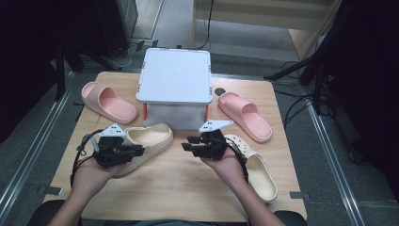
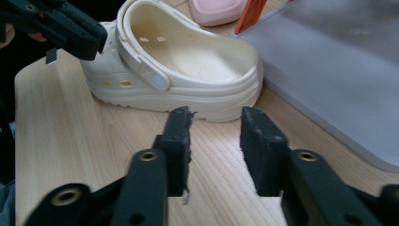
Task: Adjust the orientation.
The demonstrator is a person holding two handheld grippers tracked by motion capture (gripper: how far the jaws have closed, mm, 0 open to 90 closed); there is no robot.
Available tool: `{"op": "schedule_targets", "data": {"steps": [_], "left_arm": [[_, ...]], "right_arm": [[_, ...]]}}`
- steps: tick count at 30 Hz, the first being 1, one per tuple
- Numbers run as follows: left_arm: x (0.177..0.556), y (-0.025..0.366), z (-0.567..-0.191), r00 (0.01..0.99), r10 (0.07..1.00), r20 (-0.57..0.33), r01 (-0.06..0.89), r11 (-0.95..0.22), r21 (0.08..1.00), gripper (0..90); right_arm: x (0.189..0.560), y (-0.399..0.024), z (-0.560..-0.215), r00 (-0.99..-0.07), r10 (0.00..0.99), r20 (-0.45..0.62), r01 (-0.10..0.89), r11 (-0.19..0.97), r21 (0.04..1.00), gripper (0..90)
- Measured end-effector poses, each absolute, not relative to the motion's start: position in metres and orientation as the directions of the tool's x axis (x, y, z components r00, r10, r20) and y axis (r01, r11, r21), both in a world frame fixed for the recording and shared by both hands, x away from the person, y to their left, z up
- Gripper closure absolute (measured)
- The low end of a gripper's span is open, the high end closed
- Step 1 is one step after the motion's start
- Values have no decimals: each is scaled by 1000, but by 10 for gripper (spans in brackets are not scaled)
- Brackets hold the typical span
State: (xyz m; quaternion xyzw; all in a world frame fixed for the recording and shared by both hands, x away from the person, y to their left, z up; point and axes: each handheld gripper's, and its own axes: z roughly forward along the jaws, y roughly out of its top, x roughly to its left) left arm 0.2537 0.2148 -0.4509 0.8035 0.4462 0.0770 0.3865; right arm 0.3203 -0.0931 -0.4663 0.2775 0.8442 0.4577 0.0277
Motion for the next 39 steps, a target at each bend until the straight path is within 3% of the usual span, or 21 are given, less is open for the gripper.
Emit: {"op": "schedule_targets", "data": {"steps": [4, 5, 10, 14, 17, 23, 27, 31, 39], "left_arm": [[250, 217, -451, 581, 784, -217, 657, -296, 693, 828], [248, 218, -452, 573, 790, -219, 660, -286, 695, 846], [245, 222, -458, 554, 800, -230, 672, -266, 691, 891], [242, 228, -461, 527, 816, -237, 688, -246, 682, 891], [240, 233, -461, 511, 825, -243, 692, -227, 686, 890], [234, 244, -456, 485, 837, -254, 685, -183, 705, 875], [232, 250, -452, 475, 842, -258, 679, -164, 715, 860], [235, 256, -446, 472, 850, -234, 666, -171, 726, 846], [238, 266, -442, 450, 860, -241, 663, -141, 735, 829]], "right_arm": [[323, -86, -467, -855, 475, 209, 439, 449, 778, 754], [323, -78, -468, -864, 468, 189, 426, 477, 769, 828], [328, -61, -470, -876, 444, 189, 417, 501, 759, 900], [334, -44, -473, -891, 415, 185, 396, 509, 764, 900], [338, -33, -476, -899, 386, 204, 392, 506, 769, 850], [344, -12, -483, -928, 313, 204, 352, 554, 755, 649], [344, -3, -485, -941, 276, 197, 325, 573, 753, 603], [345, 11, -485, -952, 240, 189, 296, 572, 765, 494], [344, 32, -495, -949, 233, 213, 311, 564, 765, 457]]}}
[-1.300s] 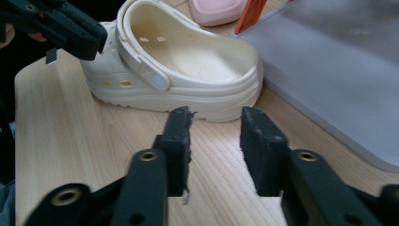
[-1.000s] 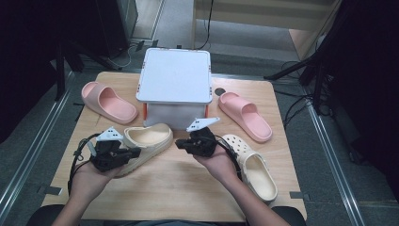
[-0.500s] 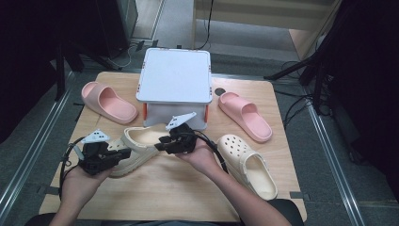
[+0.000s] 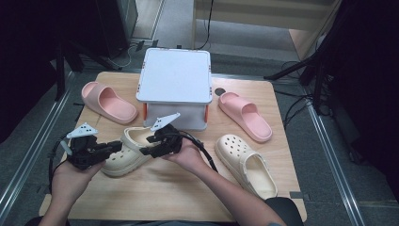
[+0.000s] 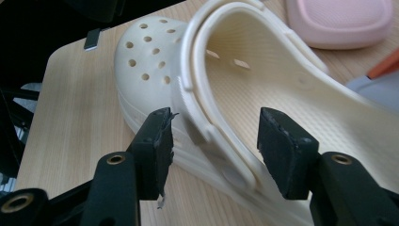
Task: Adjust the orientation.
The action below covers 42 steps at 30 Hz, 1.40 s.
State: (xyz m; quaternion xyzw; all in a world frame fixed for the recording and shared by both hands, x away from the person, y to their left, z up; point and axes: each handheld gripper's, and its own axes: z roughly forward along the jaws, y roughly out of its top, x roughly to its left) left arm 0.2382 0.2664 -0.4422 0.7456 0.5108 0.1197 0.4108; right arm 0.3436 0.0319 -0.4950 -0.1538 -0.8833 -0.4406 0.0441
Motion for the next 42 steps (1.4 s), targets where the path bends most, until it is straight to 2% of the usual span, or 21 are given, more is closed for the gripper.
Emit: {"op": "schedule_targets", "data": {"steps": [7, 8, 11, 12, 16, 21, 25, 27, 31, 35, 42], "left_arm": [[237, 272, -441, 443, 863, -244, 661, -130, 739, 817], [237, 274, -441, 440, 864, -244, 661, -128, 740, 816], [237, 276, -441, 437, 865, -245, 660, -123, 741, 813], [237, 277, -441, 434, 866, -249, 660, -118, 742, 811], [237, 278, -441, 432, 867, -250, 661, -115, 742, 807], [236, 279, -439, 432, 866, -251, 653, -108, 749, 806], [235, 279, -439, 432, 866, -251, 648, -104, 754, 806], [236, 279, -438, 434, 866, -249, 646, -106, 756, 805], [238, 273, -439, 445, 864, -237, 647, -127, 752, 803], [242, 262, -442, 468, 855, -222, 645, -159, 747, 802], [254, 243, -453, 502, 839, -210, 660, -214, 720, 796]], "right_arm": [[341, 52, -501, -960, 195, 200, 278, 582, 764, 470], [339, 59, -503, -971, 185, 153, 236, 612, 755, 488], [339, 61, -503, -975, 168, 148, 220, 617, 755, 522], [342, 61, -502, -975, 149, 164, 221, 619, 754, 591], [345, 58, -501, -963, 98, 249, 256, 612, 749, 721], [339, 57, -494, -961, 95, 260, 263, 610, 747, 766], [336, 53, -483, -951, 123, 283, 299, 594, 747, 771], [330, 46, -470, -958, 152, 244, 286, 591, 754, 772], [326, 27, -456, -950, 197, 242, 311, 551, 774, 770], [319, 7, -454, -934, 278, 222, 343, 535, 772, 769], [311, -20, -463, -912, 353, 209, 378, 526, 762, 768]]}}
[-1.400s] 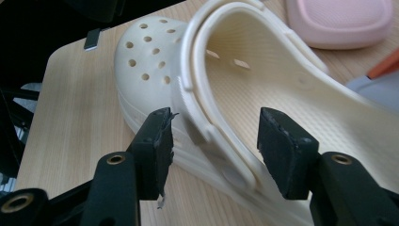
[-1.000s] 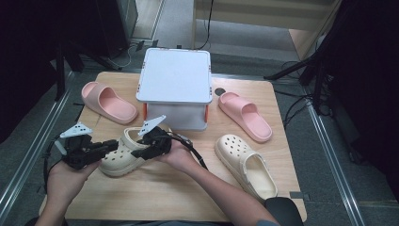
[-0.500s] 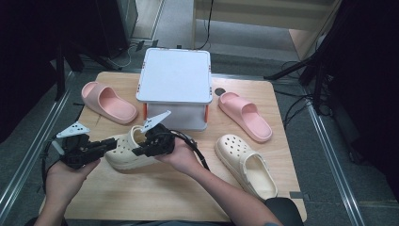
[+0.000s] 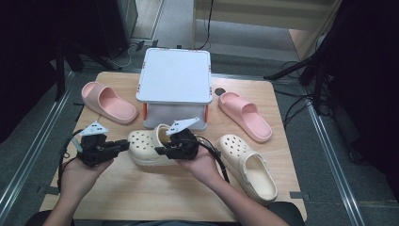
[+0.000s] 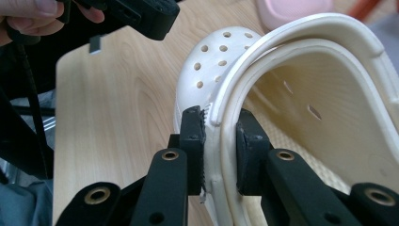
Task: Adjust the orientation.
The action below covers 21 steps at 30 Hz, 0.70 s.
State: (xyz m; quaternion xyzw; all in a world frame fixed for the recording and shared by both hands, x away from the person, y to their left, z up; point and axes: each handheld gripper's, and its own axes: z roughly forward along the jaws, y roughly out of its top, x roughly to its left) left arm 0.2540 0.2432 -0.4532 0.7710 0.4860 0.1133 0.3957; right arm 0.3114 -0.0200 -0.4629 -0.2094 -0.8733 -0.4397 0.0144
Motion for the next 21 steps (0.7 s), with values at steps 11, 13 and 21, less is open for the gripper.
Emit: {"op": "schedule_targets", "data": {"steps": [11, 13, 21], "left_arm": [[278, 206, -481, 578, 790, -205, 683, -330, 652, 800], [282, 204, -485, 584, 789, -193, 688, -355, 634, 800], [286, 206, -486, 593, 778, -209, 683, -348, 643, 804]], "right_arm": [[297, -44, -483, -828, 512, 230, 484, 443, 755, 764], [293, -43, -486, -828, 513, 226, 482, 447, 754, 761], [286, -42, -491, -827, 509, 240, 497, 463, 734, 721]]}}
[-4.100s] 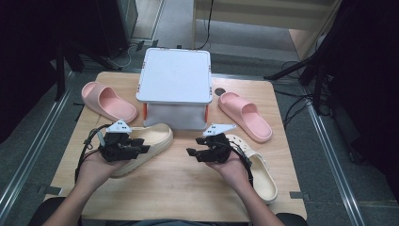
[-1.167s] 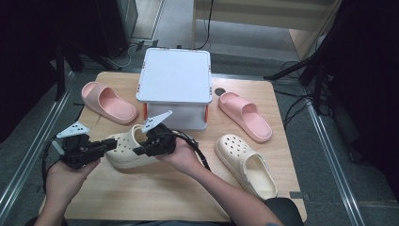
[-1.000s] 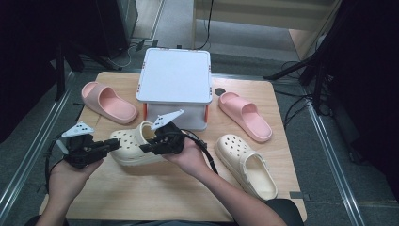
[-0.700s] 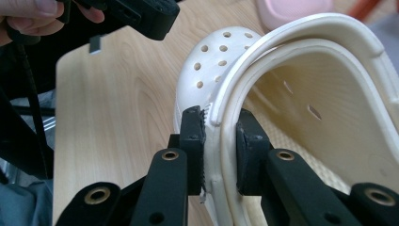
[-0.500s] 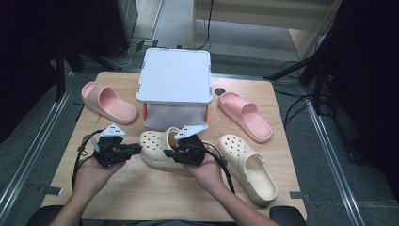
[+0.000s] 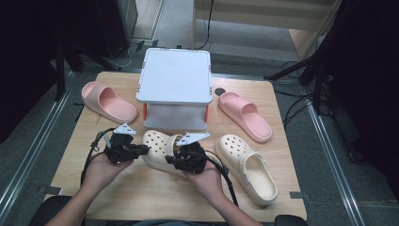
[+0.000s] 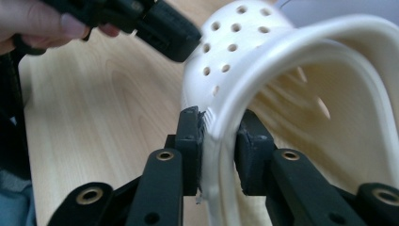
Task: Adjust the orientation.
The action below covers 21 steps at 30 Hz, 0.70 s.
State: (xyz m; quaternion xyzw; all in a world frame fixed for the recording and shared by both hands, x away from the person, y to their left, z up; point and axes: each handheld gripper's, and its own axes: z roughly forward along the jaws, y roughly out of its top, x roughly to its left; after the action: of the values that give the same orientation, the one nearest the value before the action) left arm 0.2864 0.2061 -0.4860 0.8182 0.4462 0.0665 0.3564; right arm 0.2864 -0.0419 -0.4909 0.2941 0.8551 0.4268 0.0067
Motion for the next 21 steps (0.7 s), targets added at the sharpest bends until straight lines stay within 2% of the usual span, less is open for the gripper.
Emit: {"op": "schedule_targets", "data": {"steps": [10, 21], "left_arm": [[297, 208, -486, 579, 792, -194, 682, -340, 647, 797], [307, 205, -488, 583, 787, -203, 671, -326, 666, 797]], "right_arm": [[278, -30, -487, -848, 469, 248, 484, 492, 724, 572], [273, -52, -475, -852, 470, 232, 472, 494, 730, 547]]}}
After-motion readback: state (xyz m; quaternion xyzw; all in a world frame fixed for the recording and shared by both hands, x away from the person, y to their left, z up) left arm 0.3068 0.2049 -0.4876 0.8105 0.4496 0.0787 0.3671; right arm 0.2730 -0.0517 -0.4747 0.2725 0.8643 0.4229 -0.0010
